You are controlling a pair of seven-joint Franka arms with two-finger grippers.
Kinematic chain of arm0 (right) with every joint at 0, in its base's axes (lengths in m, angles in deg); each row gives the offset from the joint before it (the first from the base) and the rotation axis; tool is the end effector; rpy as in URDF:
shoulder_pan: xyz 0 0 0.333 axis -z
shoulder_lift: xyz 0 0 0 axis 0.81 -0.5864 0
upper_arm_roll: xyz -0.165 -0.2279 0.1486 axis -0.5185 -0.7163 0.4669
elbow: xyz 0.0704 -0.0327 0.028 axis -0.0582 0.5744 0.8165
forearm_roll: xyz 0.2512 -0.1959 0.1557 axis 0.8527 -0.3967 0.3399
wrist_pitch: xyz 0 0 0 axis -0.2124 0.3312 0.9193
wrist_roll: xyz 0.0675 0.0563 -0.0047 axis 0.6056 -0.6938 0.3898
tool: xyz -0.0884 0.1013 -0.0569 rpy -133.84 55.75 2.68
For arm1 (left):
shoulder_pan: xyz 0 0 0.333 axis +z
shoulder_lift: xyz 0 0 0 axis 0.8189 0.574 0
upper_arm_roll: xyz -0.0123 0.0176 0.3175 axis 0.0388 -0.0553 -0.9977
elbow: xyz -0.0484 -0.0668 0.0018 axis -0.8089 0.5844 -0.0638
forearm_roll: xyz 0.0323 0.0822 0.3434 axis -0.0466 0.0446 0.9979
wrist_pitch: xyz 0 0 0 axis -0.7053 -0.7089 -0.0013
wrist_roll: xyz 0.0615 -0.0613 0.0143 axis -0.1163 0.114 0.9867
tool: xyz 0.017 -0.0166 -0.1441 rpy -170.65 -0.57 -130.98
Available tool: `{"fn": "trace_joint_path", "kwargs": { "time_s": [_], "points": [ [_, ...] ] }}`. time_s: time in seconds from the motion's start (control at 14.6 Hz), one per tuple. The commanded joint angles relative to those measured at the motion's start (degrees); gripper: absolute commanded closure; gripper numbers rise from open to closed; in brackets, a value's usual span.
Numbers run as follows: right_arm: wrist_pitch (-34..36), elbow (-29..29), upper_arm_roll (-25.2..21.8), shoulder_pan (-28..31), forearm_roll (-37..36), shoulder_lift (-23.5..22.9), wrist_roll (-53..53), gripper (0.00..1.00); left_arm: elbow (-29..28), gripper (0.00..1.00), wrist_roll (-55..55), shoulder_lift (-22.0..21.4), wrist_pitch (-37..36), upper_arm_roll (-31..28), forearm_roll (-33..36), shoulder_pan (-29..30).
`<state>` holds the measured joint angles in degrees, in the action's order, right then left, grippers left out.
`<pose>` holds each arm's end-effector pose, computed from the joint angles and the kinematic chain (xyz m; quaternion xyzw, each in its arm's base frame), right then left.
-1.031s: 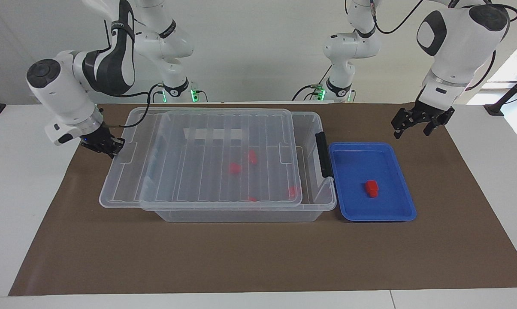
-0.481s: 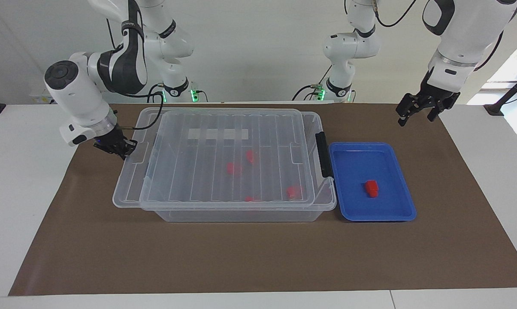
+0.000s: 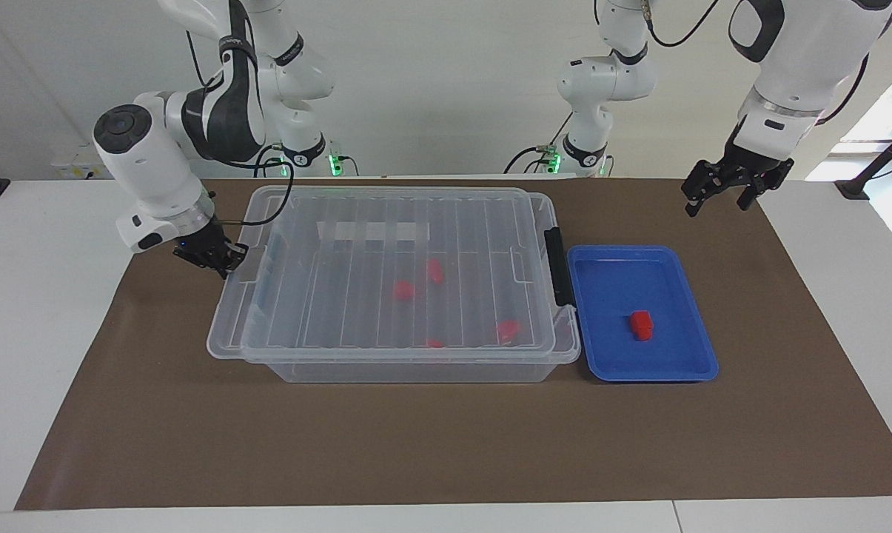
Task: Place red block in blue tray from box
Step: 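Retract the left gripper while the right gripper slides the lid back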
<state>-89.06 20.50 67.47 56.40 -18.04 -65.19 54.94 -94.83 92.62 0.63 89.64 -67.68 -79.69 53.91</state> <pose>0.5309 -0.0217 0.4357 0.9976 -0.0668 -0.0169 0.0041 0.5065 -0.0357 0.5823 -0.9994 -0.0188 -0.0270 0.0105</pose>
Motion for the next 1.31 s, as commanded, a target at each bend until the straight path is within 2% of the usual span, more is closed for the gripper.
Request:
{"fn": "trace_joint_path", "kwargs": {
  "time_s": [0.0, 0.89, 0.96, 1.24],
  "points": [
    [-2.03, 2.3, 1.1, 0.07, 0.98, 1.18, -2.4, 1.0, -1.0, 0.0, -1.36, -1.06, -0.84, 0.11, -0.62, 0.45],
    [-1.25, 1.52, 2.41, 0.07, 1.6, 0.92, -4.34, 1.0, -1.0, 0.0, -2.77, -1.06, -0.66, 0.28, -0.62, 0.27],
    [0.06, 0.21, 2.41, 0.07, 1.59, 0.66, -4.17, 1.0, -1.0, 0.0, -2.77, -1.06, -0.75, 0.28, -0.53, 0.36],
    [14.98, -13.84, 0.92, 0.07, 1.59, -2.42, -3.64, 1.0, -1.0, 0.0, -2.77, -1.06, -0.75, 0.28, -0.53, 0.27]
  ]
}}
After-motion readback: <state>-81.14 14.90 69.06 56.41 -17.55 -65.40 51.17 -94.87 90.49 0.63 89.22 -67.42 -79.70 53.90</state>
